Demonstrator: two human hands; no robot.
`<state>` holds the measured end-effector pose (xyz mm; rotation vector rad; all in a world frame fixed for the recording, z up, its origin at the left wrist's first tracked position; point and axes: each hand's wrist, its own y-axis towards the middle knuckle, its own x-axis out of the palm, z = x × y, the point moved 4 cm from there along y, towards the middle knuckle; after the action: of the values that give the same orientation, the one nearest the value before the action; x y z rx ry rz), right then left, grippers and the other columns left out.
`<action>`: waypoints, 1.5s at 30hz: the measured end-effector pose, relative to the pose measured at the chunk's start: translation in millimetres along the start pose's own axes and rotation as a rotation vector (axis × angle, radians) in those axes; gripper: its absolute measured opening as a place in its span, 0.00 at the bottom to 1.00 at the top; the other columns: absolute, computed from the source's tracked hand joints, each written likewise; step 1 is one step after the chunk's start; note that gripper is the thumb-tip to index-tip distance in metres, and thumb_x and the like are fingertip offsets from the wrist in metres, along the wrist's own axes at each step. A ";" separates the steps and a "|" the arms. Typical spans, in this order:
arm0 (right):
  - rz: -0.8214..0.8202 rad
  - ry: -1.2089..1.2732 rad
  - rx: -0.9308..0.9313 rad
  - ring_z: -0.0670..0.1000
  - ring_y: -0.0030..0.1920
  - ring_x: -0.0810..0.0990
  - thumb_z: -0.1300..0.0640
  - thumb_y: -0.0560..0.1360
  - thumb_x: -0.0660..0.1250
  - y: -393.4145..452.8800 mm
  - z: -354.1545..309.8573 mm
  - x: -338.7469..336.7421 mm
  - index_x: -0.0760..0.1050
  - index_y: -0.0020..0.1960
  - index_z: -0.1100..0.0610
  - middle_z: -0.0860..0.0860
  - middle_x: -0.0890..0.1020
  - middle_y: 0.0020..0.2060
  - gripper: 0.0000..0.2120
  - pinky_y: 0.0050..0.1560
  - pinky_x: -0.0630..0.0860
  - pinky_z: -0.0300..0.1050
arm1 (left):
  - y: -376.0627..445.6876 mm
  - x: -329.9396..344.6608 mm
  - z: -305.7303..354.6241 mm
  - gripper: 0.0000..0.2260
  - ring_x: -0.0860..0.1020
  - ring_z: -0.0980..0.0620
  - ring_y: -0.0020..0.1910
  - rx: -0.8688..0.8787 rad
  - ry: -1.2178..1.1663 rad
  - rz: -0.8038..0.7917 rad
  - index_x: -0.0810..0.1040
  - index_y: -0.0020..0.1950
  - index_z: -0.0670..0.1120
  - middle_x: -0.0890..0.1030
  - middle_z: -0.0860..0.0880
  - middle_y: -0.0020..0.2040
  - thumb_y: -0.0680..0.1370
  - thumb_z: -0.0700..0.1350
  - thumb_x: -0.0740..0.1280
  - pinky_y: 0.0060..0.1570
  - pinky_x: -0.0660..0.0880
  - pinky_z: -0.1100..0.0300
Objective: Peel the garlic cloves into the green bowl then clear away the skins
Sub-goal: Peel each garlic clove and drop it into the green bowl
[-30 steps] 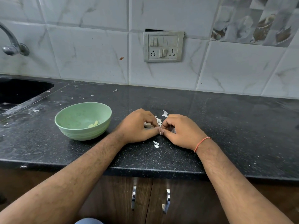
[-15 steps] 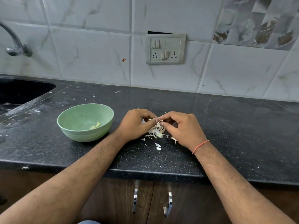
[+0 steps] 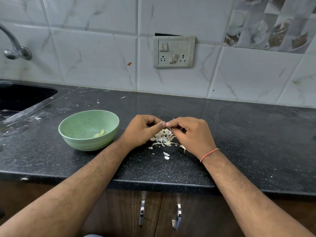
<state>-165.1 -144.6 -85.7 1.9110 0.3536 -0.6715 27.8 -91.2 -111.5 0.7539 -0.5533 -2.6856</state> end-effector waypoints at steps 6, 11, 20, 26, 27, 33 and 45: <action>0.006 0.184 0.219 0.45 0.42 0.87 0.60 0.77 0.77 -3.0 7.3 -0.9 0.87 0.52 0.47 0.42 0.87 0.42 0.09 0.46 0.85 0.44 | 0.0 -0.9 2.4 0.07 0.77 0.68 0.31 -0.007 0.008 0.061 0.88 0.50 0.45 0.85 0.58 0.37 0.81 0.48 0.75 0.36 0.69 0.74; -0.044 0.247 0.274 0.43 0.42 0.87 0.57 0.78 0.77 -3.3 4.5 4.4 0.87 0.51 0.49 0.42 0.88 0.42 0.04 0.45 0.85 0.42 | -1.7 -0.4 5.4 0.06 0.77 0.67 0.30 0.007 0.032 0.055 0.88 0.50 0.45 0.84 0.59 0.36 0.81 0.47 0.75 0.35 0.70 0.74; -0.222 0.098 0.148 0.45 0.53 0.79 0.58 0.74 0.76 -6.2 15.7 11.2 0.85 0.55 0.42 0.40 0.80 0.49 0.14 0.56 0.77 0.44 | 0.1 -4.4 1.7 0.10 0.82 0.61 0.44 0.022 0.138 0.188 0.86 0.50 0.57 0.85 0.60 0.45 0.83 0.43 0.70 0.45 0.76 0.66; -0.327 -0.121 0.181 0.42 0.51 0.73 0.32 0.71 0.67 -9.1 21.8 19.7 0.82 0.44 0.37 0.35 0.75 0.47 0.11 0.57 0.76 0.58 | -2.8 -4.5 5.9 0.19 0.82 0.60 0.51 0.060 0.169 0.178 0.85 0.46 0.59 0.85 0.60 0.49 0.78 0.34 0.68 0.54 0.78 0.60; -0.329 -0.116 0.176 0.42 0.50 0.73 0.32 0.71 0.67 -8.9 21.3 20.3 0.81 0.44 0.36 0.35 0.75 0.46 0.10 0.57 0.76 0.58 | -3.0 -4.3 6.4 0.18 0.82 0.59 0.51 0.072 0.171 0.176 0.86 0.45 0.59 0.85 0.60 0.49 0.77 0.34 0.69 0.55 0.79 0.59; -0.313 -0.110 0.181 0.41 0.50 0.73 0.35 0.73 0.70 -8.1 15.5 24.2 0.79 0.41 0.35 0.36 0.77 0.43 0.06 0.58 0.74 0.57 | -1.6 0.7 4.9 0.09 0.82 0.57 0.48 0.004 0.219 0.079 0.88 0.45 0.56 0.85 0.59 0.46 0.70 0.49 0.69 0.52 0.78 0.59; -0.252 -0.171 0.150 0.43 0.43 0.73 0.38 0.72 0.70 -2.8 9.6 34.0 0.80 0.39 0.43 0.40 0.78 0.36 0.10 0.51 0.77 0.53 | 0.6 3.0 0.3 0.10 0.80 0.59 0.48 -0.035 0.290 0.044 0.89 0.47 0.55 0.84 0.59 0.46 0.75 0.40 0.72 0.45 0.70 0.75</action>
<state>-142.2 -154.0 -111.1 1.9506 0.4506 -1.0467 25.2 -92.8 -112.3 1.0835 -0.4423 -2.4767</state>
